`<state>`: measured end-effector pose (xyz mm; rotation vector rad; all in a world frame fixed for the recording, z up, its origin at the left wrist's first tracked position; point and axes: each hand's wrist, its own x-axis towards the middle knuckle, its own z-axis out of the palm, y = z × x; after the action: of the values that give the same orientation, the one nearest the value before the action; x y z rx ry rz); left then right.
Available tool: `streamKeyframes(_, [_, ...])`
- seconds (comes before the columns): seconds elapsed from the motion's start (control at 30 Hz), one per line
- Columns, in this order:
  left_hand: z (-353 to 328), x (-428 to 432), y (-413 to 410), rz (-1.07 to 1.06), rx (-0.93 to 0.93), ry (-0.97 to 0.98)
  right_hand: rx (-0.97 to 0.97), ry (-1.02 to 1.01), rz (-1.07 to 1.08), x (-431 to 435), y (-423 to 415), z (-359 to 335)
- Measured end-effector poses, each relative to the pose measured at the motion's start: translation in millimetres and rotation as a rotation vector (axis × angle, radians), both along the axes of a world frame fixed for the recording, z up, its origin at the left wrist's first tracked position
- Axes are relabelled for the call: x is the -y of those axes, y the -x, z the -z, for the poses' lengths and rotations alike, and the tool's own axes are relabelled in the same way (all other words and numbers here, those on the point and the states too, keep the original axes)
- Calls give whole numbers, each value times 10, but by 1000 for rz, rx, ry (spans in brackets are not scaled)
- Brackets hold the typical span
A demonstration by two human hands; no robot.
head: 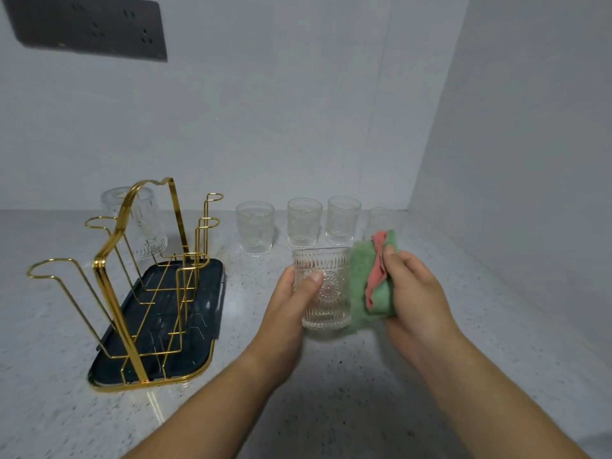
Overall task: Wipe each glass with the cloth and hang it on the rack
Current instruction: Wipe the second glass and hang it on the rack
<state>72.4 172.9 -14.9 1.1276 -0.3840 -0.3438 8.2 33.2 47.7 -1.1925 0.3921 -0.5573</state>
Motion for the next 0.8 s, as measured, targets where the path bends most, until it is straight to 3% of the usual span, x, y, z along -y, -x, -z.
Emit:
streamKeyframes(0.07, [-9, 23, -25, -46, -14, 12, 51, 4, -45, -171, -51, 6])
streamKeyframes(0.27, [-12, -12, -52, -93, -73, 27, 45, 284, -78, -435, 58, 157])
streamKeyframes(0.47, [-45, 13, -4, -9, -40, -18, -102, 421, -201, -470, -193, 148])
streamKeyframes(0.67, [-105, -79, -48, -92, -108, 18, -181, 520, -360, -621, -81, 224])
streamKeyframes(0.8, [-121, -88, 2, -103, -107, 12, -145, 477, -368, -652, 77, 362])
